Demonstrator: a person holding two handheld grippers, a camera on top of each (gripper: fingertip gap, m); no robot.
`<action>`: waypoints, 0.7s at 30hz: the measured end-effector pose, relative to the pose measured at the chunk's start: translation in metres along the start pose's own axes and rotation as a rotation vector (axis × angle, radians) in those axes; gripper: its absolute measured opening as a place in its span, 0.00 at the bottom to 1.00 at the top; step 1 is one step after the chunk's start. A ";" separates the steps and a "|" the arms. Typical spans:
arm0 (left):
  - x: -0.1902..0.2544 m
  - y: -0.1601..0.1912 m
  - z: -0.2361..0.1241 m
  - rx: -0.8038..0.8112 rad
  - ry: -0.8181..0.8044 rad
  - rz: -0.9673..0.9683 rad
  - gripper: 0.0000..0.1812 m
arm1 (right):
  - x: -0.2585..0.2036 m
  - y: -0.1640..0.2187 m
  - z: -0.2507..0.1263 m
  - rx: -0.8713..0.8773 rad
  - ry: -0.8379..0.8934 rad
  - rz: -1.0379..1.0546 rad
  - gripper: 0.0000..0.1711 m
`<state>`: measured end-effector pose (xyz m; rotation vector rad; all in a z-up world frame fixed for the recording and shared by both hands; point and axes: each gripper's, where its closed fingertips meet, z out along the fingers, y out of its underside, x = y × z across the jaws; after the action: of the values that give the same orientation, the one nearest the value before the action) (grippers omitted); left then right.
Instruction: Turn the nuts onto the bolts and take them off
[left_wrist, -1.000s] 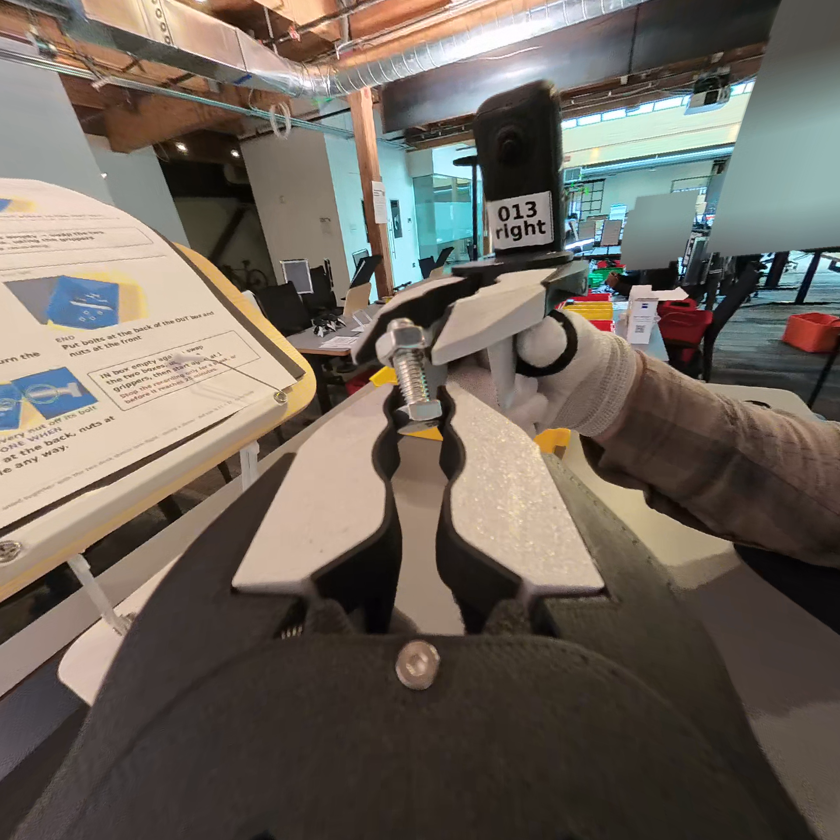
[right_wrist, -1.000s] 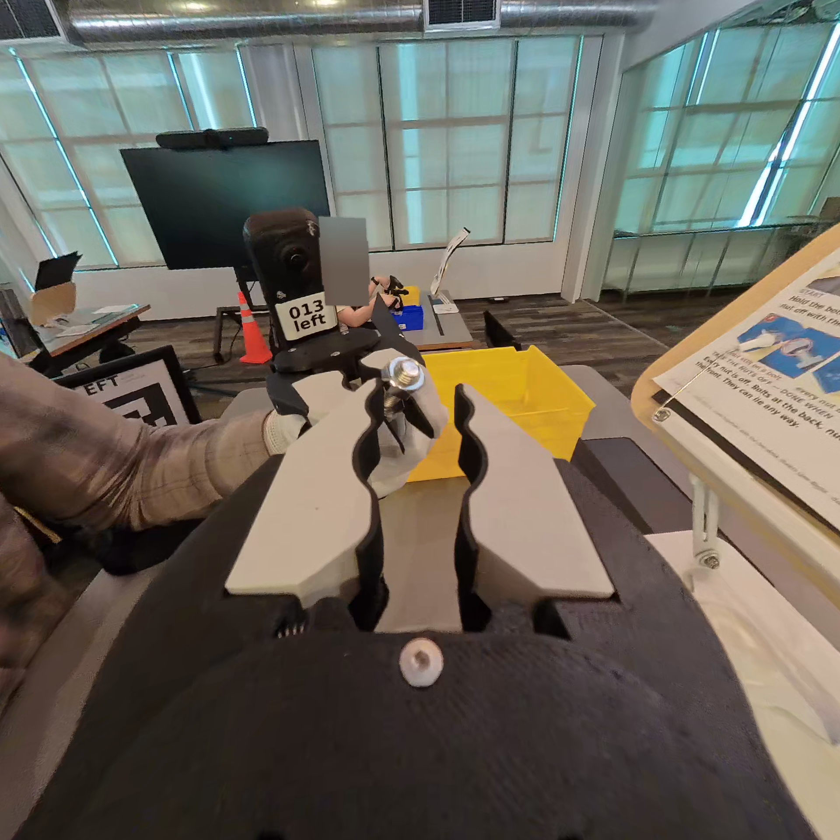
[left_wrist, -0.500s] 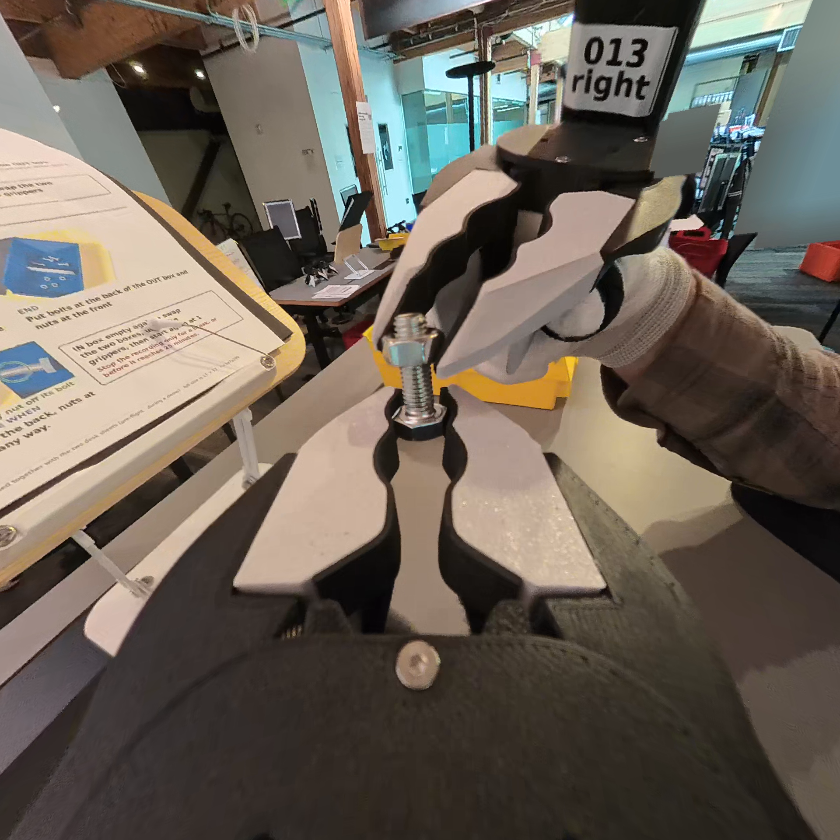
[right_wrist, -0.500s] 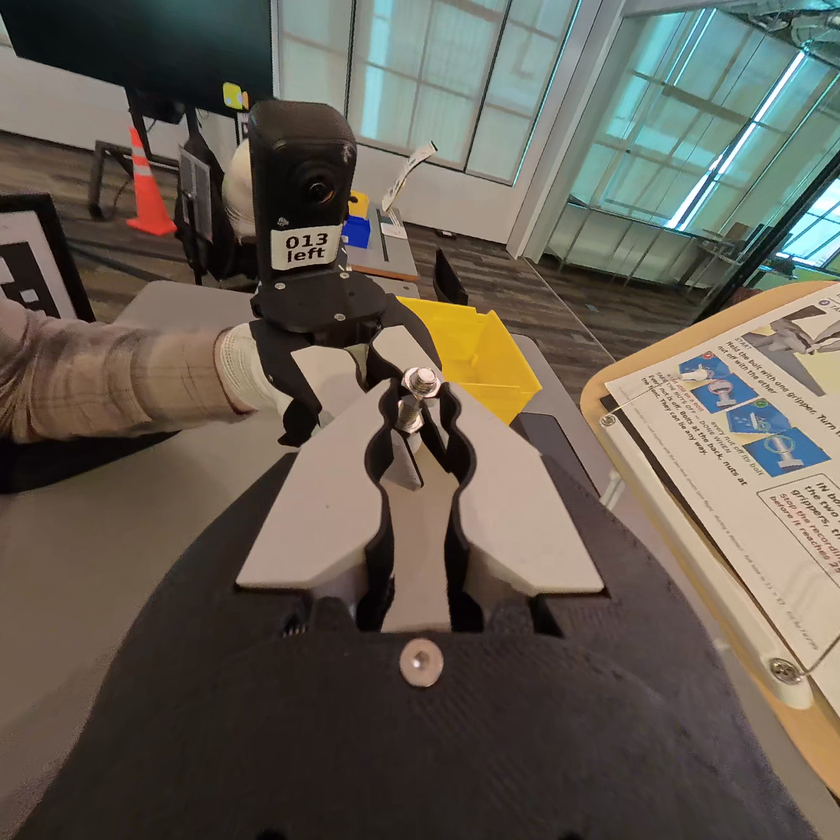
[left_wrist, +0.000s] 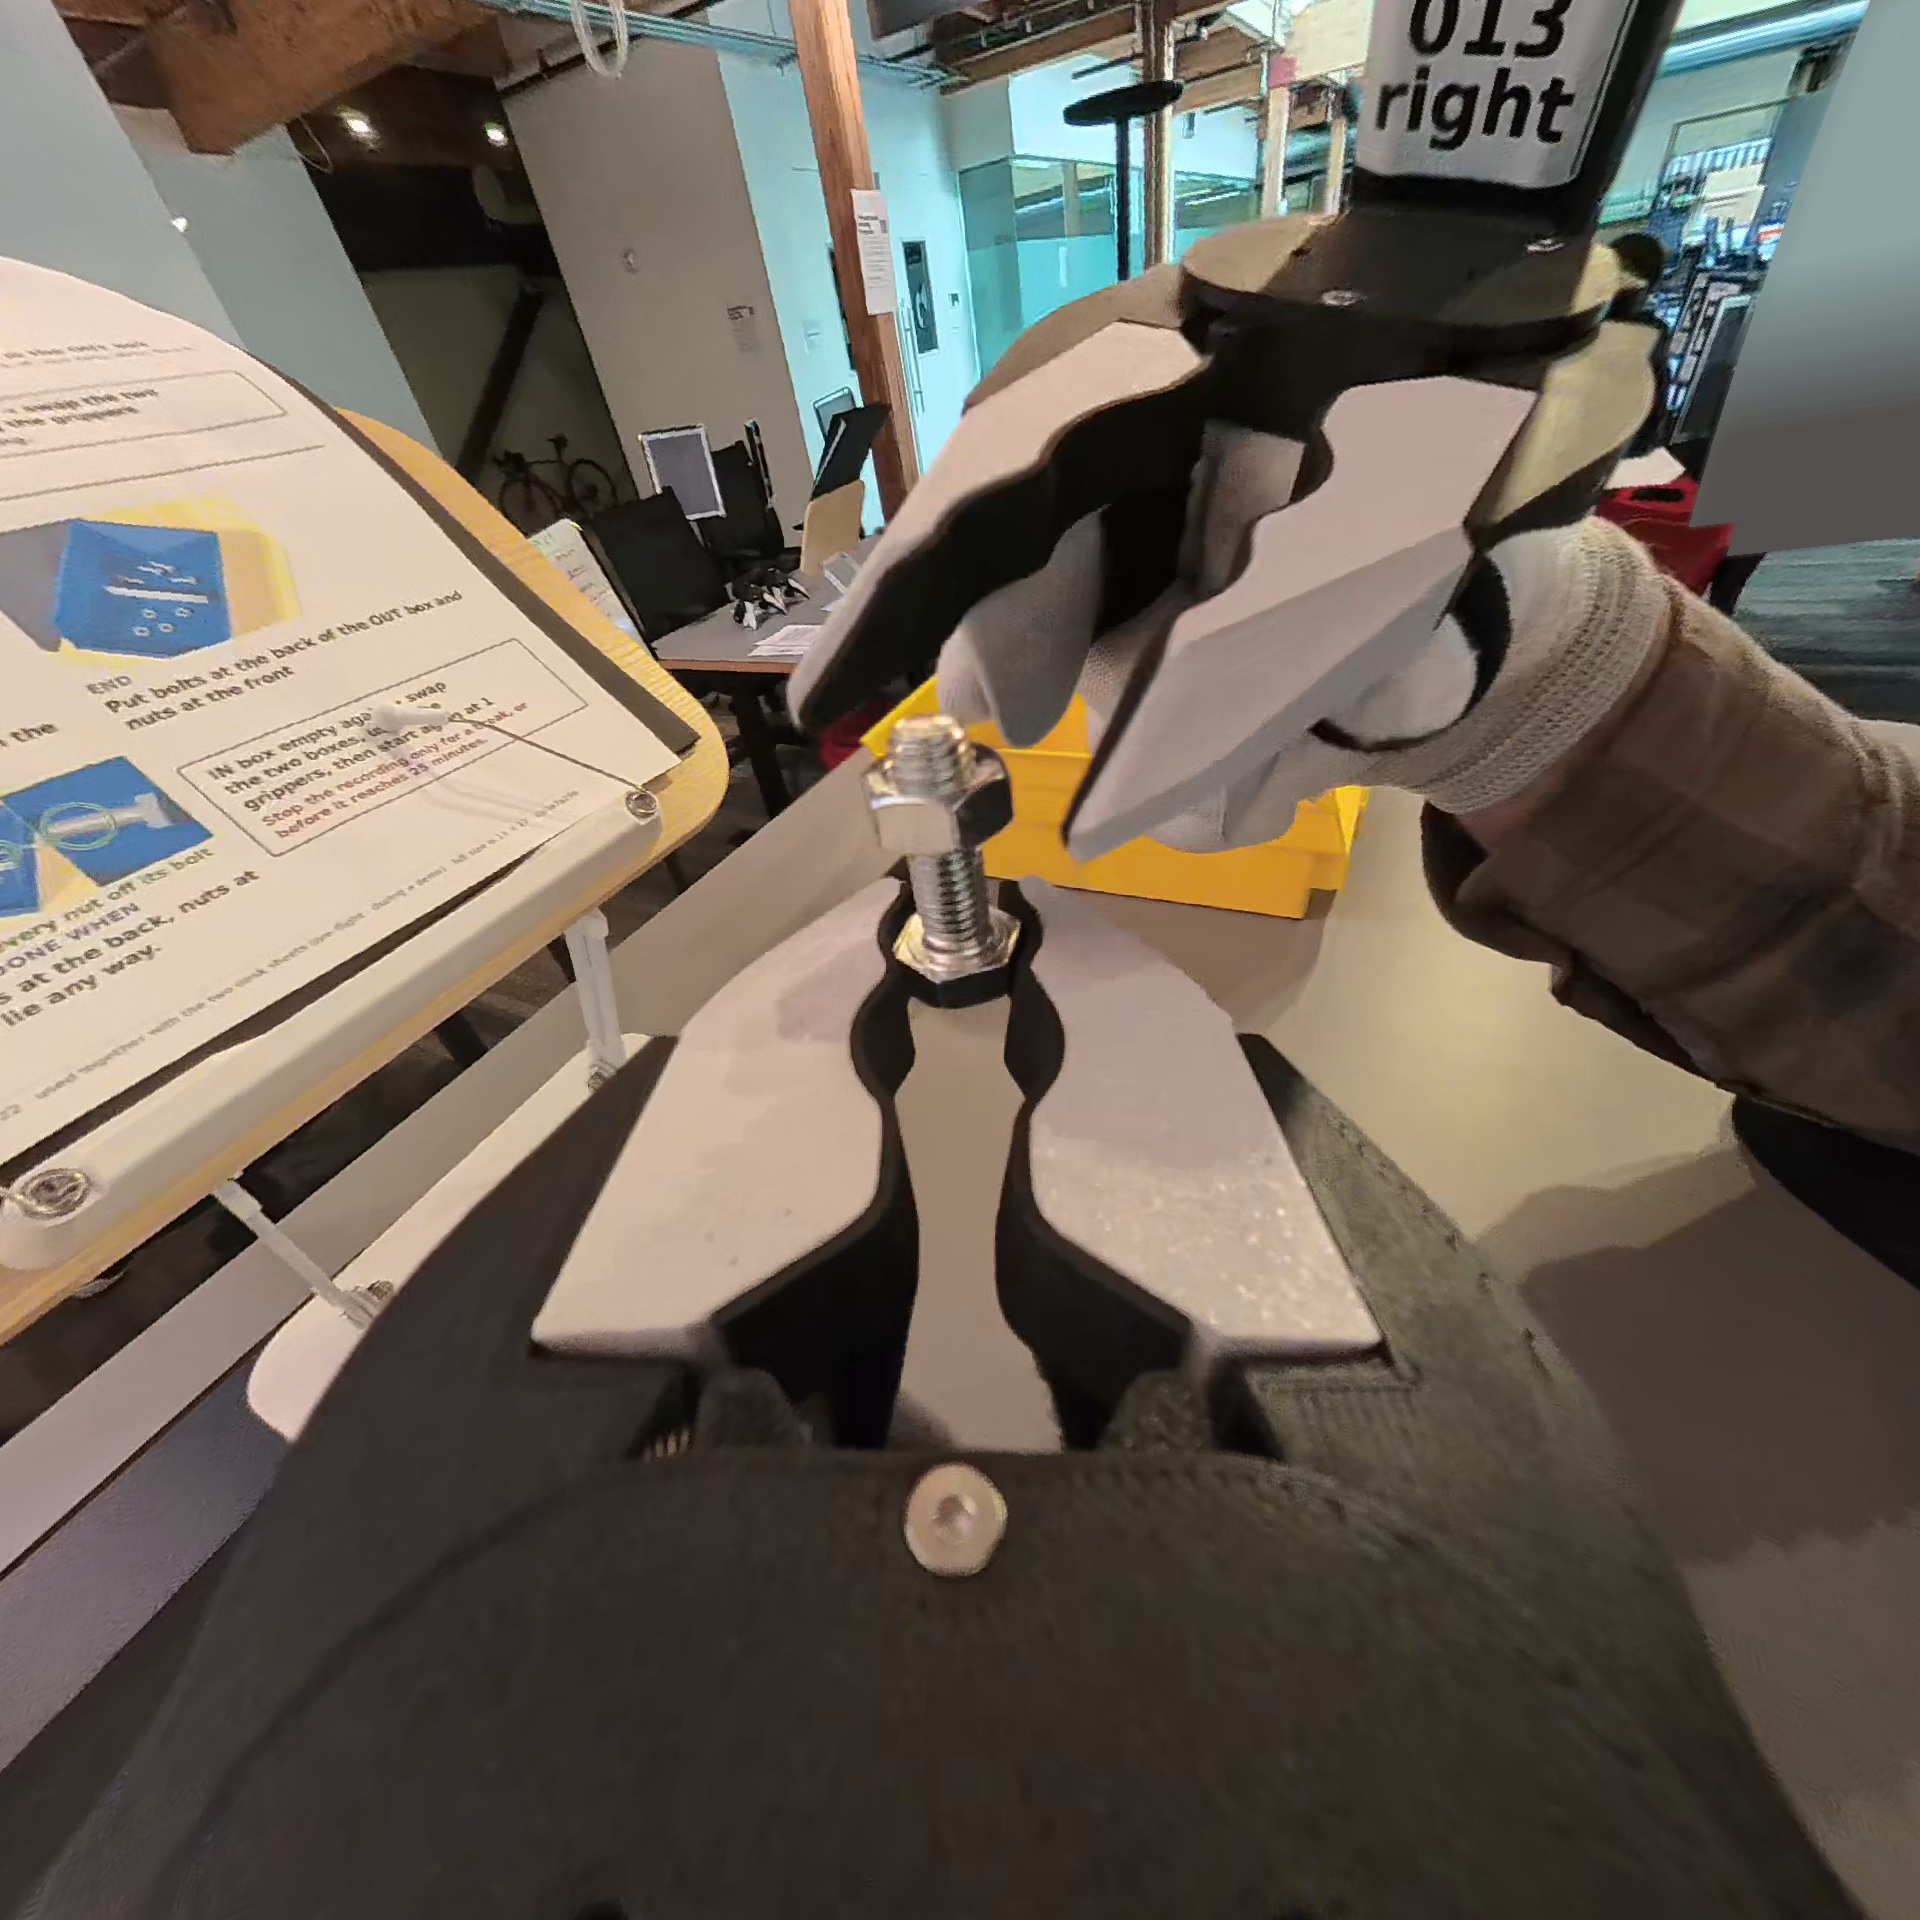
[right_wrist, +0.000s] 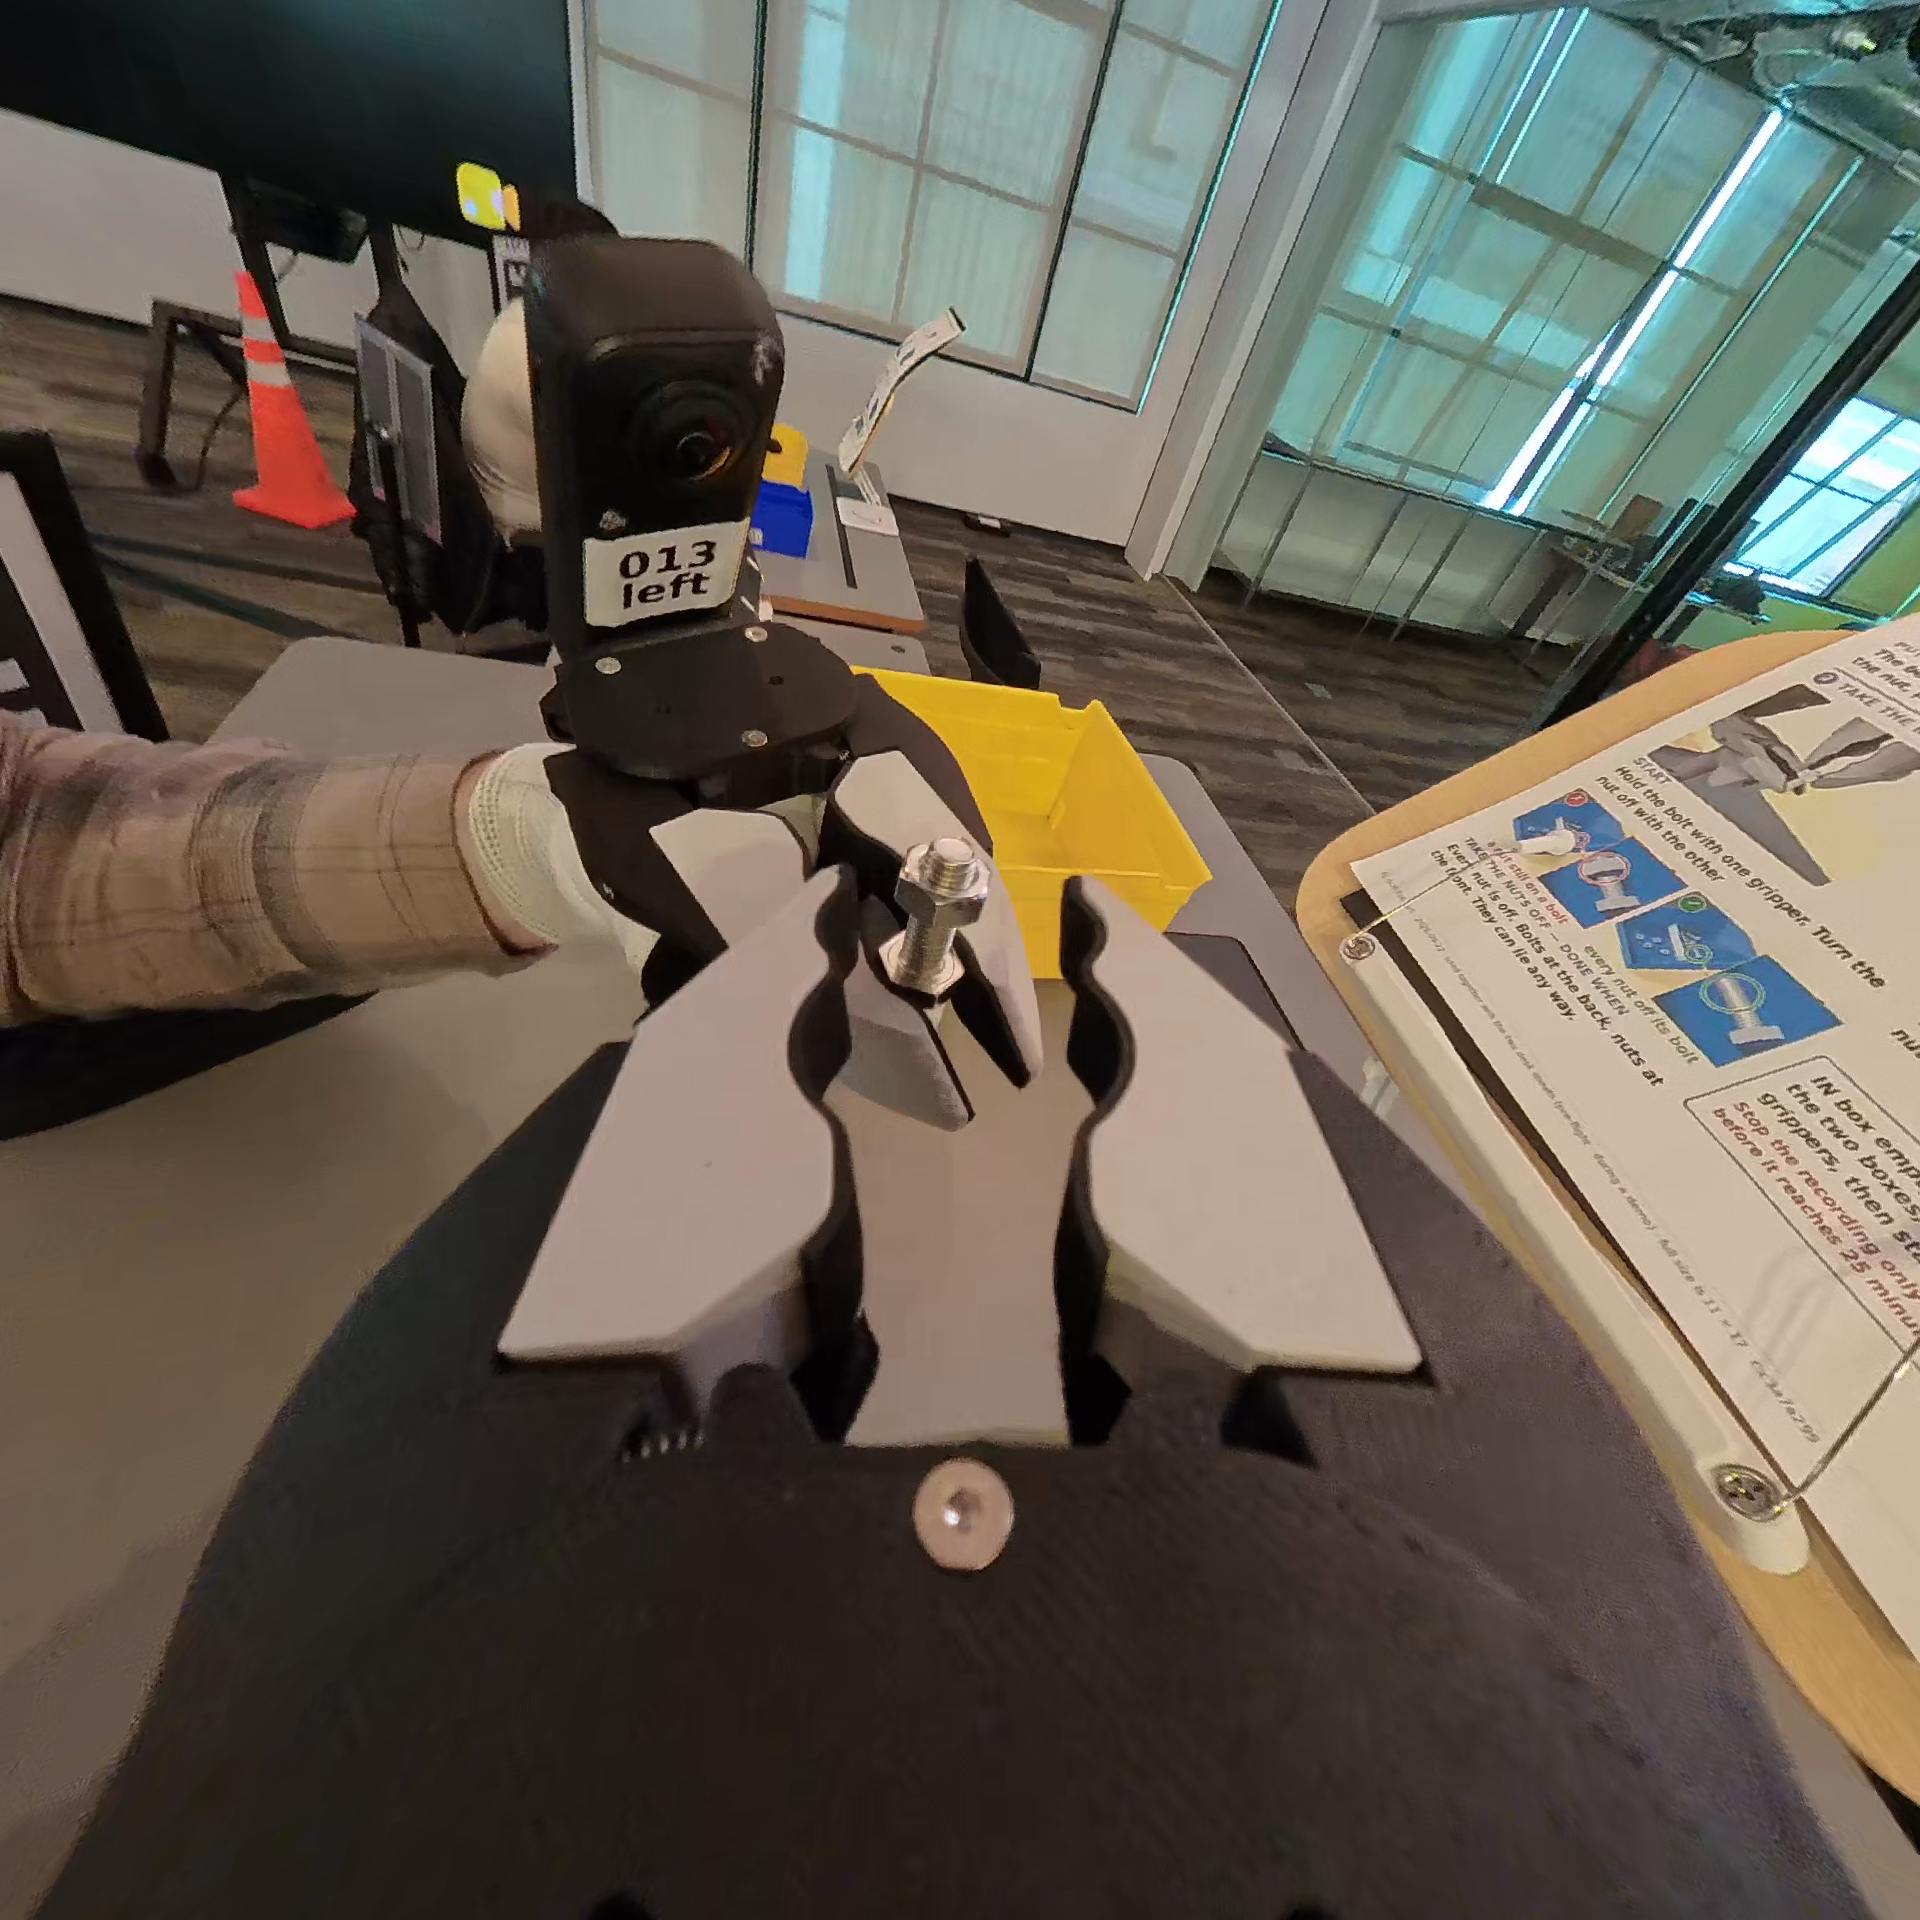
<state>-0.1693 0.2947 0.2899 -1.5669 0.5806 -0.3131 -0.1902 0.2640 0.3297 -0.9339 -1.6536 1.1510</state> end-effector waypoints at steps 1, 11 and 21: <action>0.000 -0.001 0.000 0.006 0.006 -0.009 0.08 | 0.001 -0.001 -0.002 0.016 -0.007 0.014 0.22; -0.002 -0.003 -0.003 0.018 -0.002 -0.021 0.08 | 0.027 0.005 -0.008 0.095 0.021 0.169 0.23; 0.000 -0.007 -0.001 0.066 -0.011 0.000 0.08 | 0.014 0.001 -0.013 0.157 -0.113 0.242 0.23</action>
<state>-0.1688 0.2943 0.2972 -1.5049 0.5560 -0.3204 -0.1822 0.2813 0.3343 -1.0034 -1.5418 1.4986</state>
